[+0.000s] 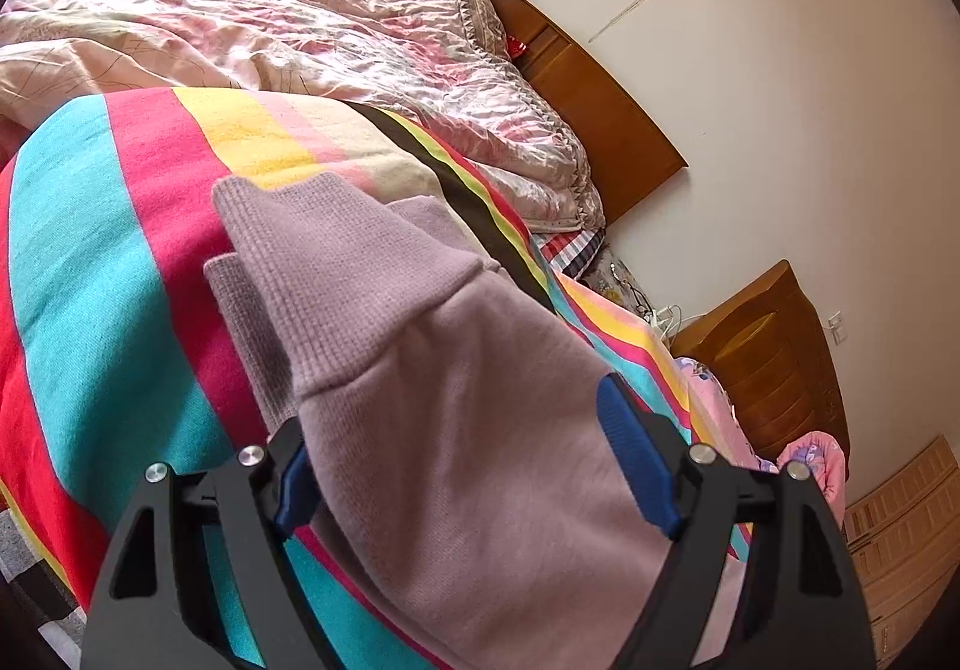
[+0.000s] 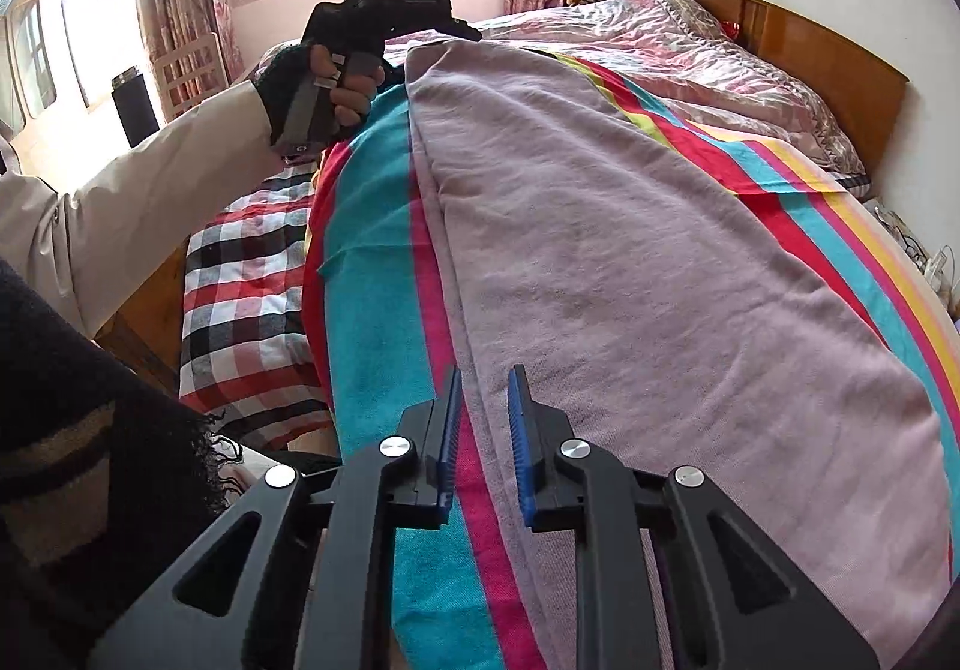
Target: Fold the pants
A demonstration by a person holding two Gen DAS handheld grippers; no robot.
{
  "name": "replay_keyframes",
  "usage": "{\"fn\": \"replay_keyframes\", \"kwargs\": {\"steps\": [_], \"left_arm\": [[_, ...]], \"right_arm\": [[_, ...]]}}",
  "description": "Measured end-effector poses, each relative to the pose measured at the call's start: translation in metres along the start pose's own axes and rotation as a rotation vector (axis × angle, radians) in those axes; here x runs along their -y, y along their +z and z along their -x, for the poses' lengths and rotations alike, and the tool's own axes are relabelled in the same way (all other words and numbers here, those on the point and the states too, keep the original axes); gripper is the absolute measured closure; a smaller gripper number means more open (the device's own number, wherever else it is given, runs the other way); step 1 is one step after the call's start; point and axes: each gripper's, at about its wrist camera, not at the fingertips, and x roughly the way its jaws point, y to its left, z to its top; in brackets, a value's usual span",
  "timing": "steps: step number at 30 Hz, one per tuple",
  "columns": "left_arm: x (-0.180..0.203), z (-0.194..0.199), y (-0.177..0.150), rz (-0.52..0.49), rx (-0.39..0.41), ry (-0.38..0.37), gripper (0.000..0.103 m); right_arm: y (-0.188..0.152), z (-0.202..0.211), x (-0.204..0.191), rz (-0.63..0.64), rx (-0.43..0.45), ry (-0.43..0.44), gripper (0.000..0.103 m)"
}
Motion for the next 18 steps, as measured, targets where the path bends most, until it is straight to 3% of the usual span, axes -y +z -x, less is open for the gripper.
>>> {"fn": "replay_keyframes", "kwargs": {"steps": [8, 12, 13, 14, 15, 18], "left_arm": [[-0.001, 0.0, -0.001, -0.003, -0.011, 0.002, 0.021], [-0.001, -0.001, 0.0, 0.008, -0.016, 0.005, 0.025], [0.0, -0.002, 0.002, 0.015, -0.024, 0.011, 0.034], [0.001, -0.003, 0.005, 0.017, -0.036, 0.029, 0.066], [0.006, -0.003, 0.009, 0.002, -0.043, 0.055, 0.086], [0.047, 0.016, 0.024, -0.154, 0.015, -0.013, 0.089]], "right_arm": [[-0.003, -0.013, -0.004, 0.064, -0.069, -0.095, 0.086], [-0.006, -0.013, -0.006, 0.083, -0.041, -0.112, 0.088], [-0.006, -0.012, -0.008, 0.093, -0.036, -0.123, 0.091], [-0.006, -0.01, -0.007, 0.088, -0.026, -0.127, 0.097], [-0.005, -0.005, -0.005, 0.07, -0.006, -0.122, 0.098], [-0.001, 0.014, 0.004, 0.008, 0.057, -0.104, 0.099]]}}
